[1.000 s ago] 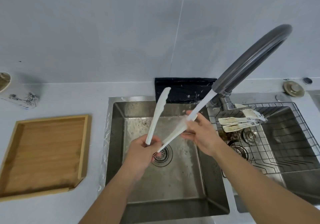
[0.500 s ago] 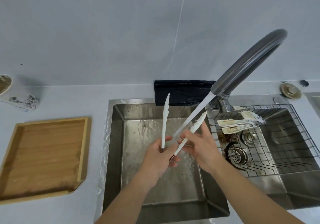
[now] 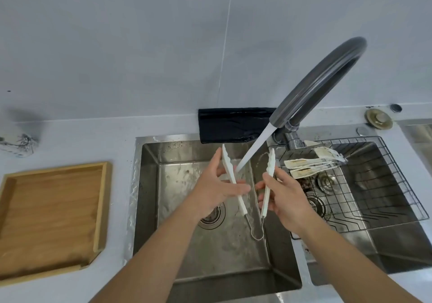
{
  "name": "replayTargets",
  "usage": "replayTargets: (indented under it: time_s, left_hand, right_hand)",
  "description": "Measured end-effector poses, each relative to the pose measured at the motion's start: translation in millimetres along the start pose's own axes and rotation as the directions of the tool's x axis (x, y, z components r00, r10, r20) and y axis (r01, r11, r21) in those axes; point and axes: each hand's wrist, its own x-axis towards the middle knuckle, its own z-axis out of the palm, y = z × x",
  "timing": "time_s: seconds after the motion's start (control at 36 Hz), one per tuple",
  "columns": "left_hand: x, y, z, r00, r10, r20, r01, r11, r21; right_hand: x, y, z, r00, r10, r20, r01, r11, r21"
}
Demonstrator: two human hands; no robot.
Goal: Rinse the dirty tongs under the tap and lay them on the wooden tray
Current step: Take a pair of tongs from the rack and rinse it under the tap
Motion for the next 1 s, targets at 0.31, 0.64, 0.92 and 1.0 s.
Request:
replayTargets:
  time_s: [0.31,0.64,0.92,1.0]
  left_hand:
    - [36.0,9.2,10.2,0.993,0.009,-0.114,0.008,0.989,0.145]
    - [50.9,7.5,28.0,0.934,0.192,-0.3,-0.083,0.936,0.341]
    - [33.5,15.6,34.0,0.93,0.279,-0.238,-0.182,0.915,0.361]
    - [29.4,10.1,25.6,0.964,0.256,-0.065,-0.225,0.925,0.308]
  right_hand:
    - [-1.3,-5.6,-16.5,0.999,0.028,-0.043,-0.03,0.998,-0.055]
    - [-32.9,2.0,0.2,0.995,0.086,-0.048,-0.097,0.952,-0.29]
    - [-29.5,1.7,6.7,0.999,0.025,-0.038,-0.037,0.937,-0.348]
    - [-29.8,1.5,5.1,0.998,0.035,0.047,-0.023,0.971,-0.237]
